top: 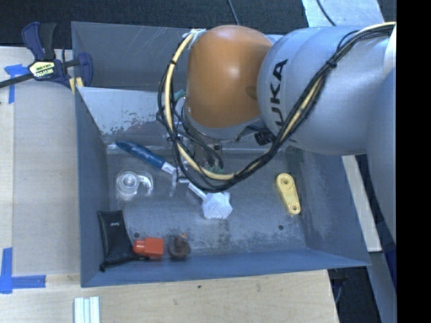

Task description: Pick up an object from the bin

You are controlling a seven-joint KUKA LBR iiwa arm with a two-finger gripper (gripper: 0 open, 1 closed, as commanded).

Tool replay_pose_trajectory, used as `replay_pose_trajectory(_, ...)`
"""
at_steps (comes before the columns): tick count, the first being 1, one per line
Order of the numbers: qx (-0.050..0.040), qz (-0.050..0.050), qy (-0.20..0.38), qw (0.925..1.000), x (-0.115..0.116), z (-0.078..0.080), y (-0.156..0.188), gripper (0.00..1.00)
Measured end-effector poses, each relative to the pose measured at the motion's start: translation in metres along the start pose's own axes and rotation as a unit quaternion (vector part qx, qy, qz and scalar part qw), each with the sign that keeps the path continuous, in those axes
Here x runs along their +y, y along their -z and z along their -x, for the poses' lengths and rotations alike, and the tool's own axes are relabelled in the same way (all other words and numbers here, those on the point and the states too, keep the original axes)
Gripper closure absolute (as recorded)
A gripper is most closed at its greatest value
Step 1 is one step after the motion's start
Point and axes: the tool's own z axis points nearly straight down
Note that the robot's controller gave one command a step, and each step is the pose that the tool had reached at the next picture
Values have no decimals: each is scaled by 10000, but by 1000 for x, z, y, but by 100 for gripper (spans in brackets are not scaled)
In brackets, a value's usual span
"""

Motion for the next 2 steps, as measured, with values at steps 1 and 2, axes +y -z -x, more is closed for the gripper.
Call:
replay_pose_trajectory(1,0,0,0,10000,0,0,0,0)
replay_pose_trajectory(2,-9,2,-205,9998,-5,16,-34,100)
